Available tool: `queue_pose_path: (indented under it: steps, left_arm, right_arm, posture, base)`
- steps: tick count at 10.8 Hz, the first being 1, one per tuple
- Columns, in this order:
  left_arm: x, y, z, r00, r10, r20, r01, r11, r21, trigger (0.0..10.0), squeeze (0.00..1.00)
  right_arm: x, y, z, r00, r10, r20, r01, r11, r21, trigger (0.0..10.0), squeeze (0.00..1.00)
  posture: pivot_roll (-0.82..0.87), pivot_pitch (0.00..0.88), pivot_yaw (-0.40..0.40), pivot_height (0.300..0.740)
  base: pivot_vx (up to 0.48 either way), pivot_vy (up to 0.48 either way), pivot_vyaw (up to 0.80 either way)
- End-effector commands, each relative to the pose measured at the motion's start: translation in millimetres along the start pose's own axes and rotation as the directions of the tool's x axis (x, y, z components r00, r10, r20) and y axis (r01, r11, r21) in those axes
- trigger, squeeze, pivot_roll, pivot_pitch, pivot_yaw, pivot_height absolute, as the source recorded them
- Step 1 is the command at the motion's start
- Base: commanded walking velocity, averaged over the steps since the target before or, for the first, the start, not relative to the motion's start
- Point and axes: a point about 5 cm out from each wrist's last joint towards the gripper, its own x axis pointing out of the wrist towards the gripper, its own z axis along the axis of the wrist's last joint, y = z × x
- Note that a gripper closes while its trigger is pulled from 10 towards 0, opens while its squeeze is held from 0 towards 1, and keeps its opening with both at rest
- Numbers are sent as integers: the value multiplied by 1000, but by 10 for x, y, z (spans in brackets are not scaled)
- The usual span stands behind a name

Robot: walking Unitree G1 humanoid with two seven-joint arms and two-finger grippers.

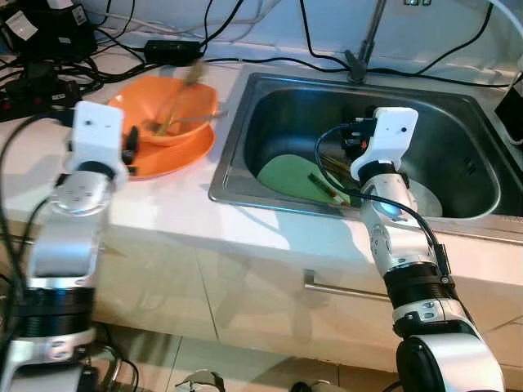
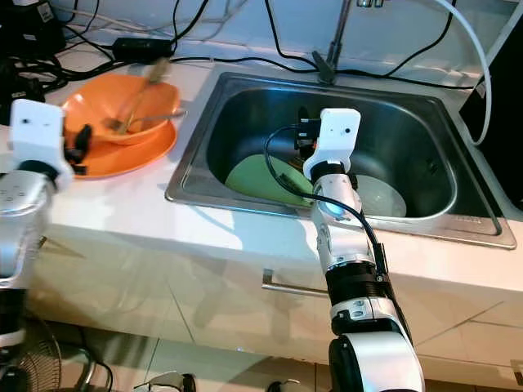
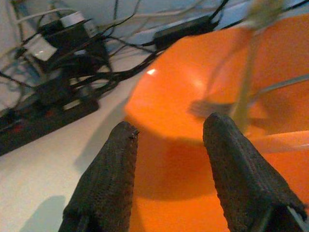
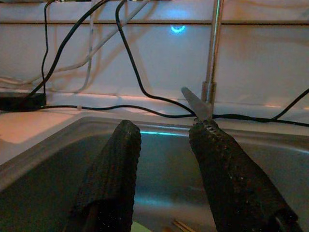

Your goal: Kitchen organization

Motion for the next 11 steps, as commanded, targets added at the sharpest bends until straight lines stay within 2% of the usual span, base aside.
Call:
queue_pose_path:
  steps: [1, 4, 5, 6, 7, 8, 9, 10, 11]
  left_arm:
    - [-6, 46, -105, 999, 16, -49, -15, 1000, 16, 10000, 0]
    - [28, 183, -61, 998, 61, -28, -59, 996, 66, 10000, 0]
    - [39, 208, 8, 997, 75, 23, -77, 993, 92, 10000, 0]
    - [18, 62, 245, 981, -19, 192, -6, 991, 132, 10000, 0]
    - [-9, -50, 355, 957, -91, 274, 47, 986, 163, 10000, 0]
    - [-66, -266, 516, 906, -199, 373, 120, 967, 223, 10000, 0]
    - [-113, -535, 581, 846, -330, 418, 190, 920, 342, 10000, 0]
    - [-110, -663, 554, 825, -390, 409, 220, 888, 403, 10000, 0]
    - [-91, -845, 495, 792, -476, 381, 279, 839, 468, 10000, 0]
  right_arm:
    - [27, -38, 31, 1000, -14, 8, 14, 1000, 3, 10000, 0]
    - [38, -52, 32, 1000, -19, 8, 19, 1000, 1, 10000, 0]
    - [38, -53, 32, 1000, -20, 8, 20, 1000, 2, 10000, 0]
    - [36, -56, 30, 1000, -22, 8, 22, 1000, 2, 10000, 0]
    - [34, -58, 26, 1000, -23, 8, 23, 1000, 3, 10000, 0]
    - [32, -65, 18, 1000, -25, 5, 25, 1000, 2, 10000, 0]
    - [32, -67, 14, 1000, -27, 4, 27, 1000, 1, 10000, 0]
    - [33, -67, 13, 1000, -28, 4, 28, 1000, 0, 10000, 0]
    - [37, -74, 19, 1000, -31, 7, 31, 1000, 0, 10000, 0]
  posture:
    - [74, 73, -42, 740]
    - [76, 74, -43, 740]
    - [77, 75, -43, 740]
    - [75, 73, -43, 740]
    - [74, 74, -41, 740]
    - [72, 72, -41, 740]
    - [69, 66, -38, 740]
    - [64, 61, -35, 740]
    - [59, 52, -31, 740]
  base:
    - [0, 0, 0]
    - [0, 0, 0]
    - [0, 0, 0]
    - [0, 0, 0]
    - [0, 0, 0]
    - [0, 0, 0]
    - [0, 0, 0]
    - [0, 0, 0]
    - [0, 0, 0]
